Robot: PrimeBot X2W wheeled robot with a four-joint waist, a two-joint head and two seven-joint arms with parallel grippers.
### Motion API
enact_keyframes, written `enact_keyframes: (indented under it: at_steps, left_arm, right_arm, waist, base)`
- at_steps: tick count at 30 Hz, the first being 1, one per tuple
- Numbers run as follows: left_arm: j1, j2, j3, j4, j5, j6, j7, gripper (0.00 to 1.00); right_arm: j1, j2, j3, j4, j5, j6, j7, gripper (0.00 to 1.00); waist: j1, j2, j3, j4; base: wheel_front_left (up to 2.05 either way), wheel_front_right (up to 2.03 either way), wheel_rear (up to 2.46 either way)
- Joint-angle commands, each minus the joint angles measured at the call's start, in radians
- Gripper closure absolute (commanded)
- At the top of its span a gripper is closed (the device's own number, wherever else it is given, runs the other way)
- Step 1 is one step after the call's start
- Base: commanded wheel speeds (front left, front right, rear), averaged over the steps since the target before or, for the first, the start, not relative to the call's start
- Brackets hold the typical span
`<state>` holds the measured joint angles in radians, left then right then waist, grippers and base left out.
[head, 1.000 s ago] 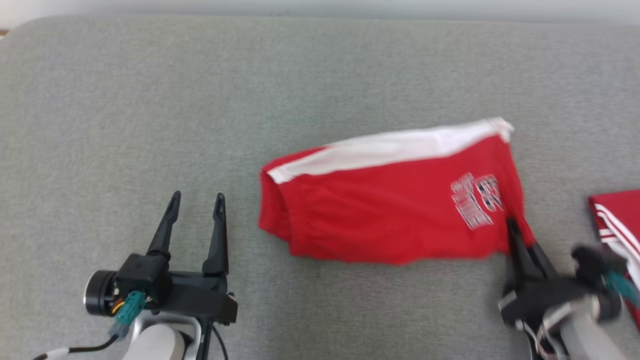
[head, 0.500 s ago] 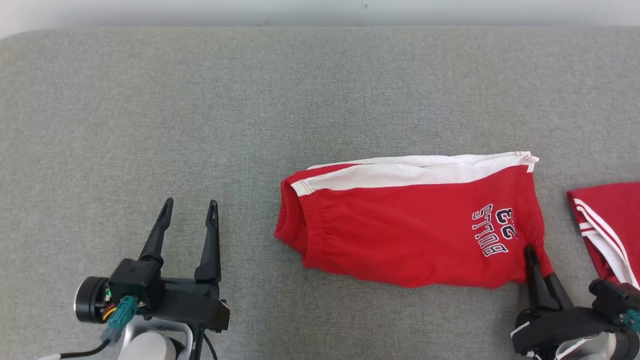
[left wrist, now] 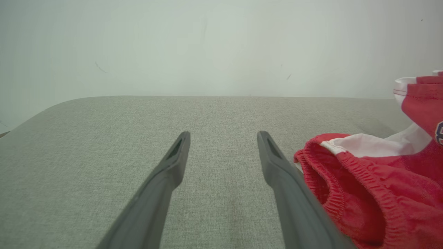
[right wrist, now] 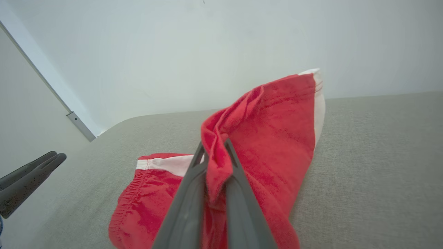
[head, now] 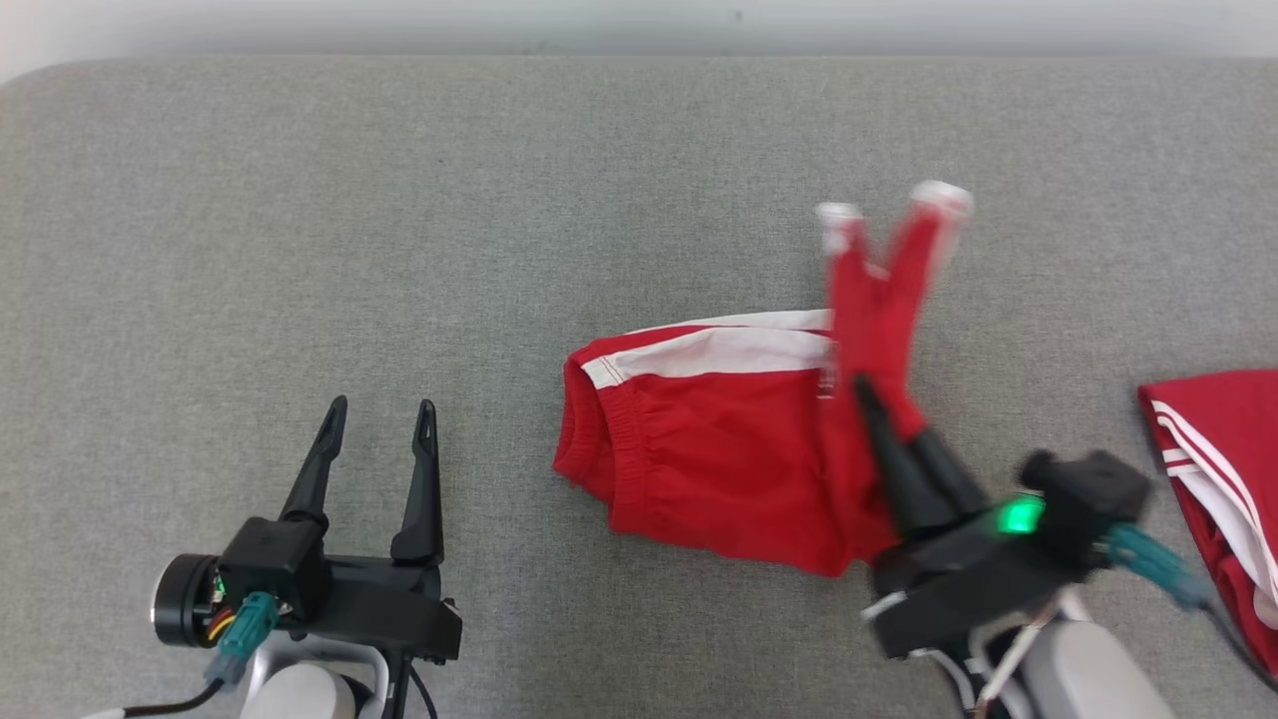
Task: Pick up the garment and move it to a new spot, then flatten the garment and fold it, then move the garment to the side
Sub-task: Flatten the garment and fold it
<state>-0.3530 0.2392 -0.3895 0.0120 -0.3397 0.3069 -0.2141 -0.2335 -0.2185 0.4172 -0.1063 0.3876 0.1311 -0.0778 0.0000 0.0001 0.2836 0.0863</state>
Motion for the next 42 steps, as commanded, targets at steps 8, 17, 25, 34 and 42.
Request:
enact_keyframes:
  at_steps: [8,17,25,34,42]
  left_arm:
    - [-0.007,-0.013,-0.015,0.015,-0.010,-0.005,-0.016,0.00]
    - [-0.014,-0.023,-0.028,0.031,-0.010,-0.009,-0.023,0.00]
    - [-0.016,-0.029,-0.031,0.037,-0.014,-0.004,-0.027,0.00]
    - [-0.006,-0.025,-0.021,0.036,-0.019,0.003,-0.035,0.00]
    - [0.007,-0.001,0.002,0.023,-0.022,0.017,-0.035,0.00]
  right_arm:
    - [-0.097,0.007,0.217,0.071,0.057,-0.001,0.030,1.00]
    - [-0.208,0.031,0.413,0.264,0.118,-0.001,0.005,1.00]
    - [-0.256,0.036,0.527,0.362,0.167,-0.001,0.033,0.00]
    - [-0.230,-0.033,0.569,0.264,0.151,-0.001,0.023,0.00]
    - [-0.124,-0.065,0.292,0.091,0.082,-0.001,-0.056,0.00]
  waist:
    - [0.0000,-0.0001,0.002,0.028]
    - [0.0000,-0.0001,0.013,0.051]
    - [0.0000,-0.0001,0.020,0.057]
    - [0.0000,-0.0001,0.021,0.044]
    - [0.0000,-0.0001,0.012,0.010]
  base:
    - [0.00,0.00,0.00]
    - [0.00,0.00,0.00]
    - [0.00,0.00,0.00]
    - [0.00,0.00,0.00]
    - [0.00,0.00,0.00]
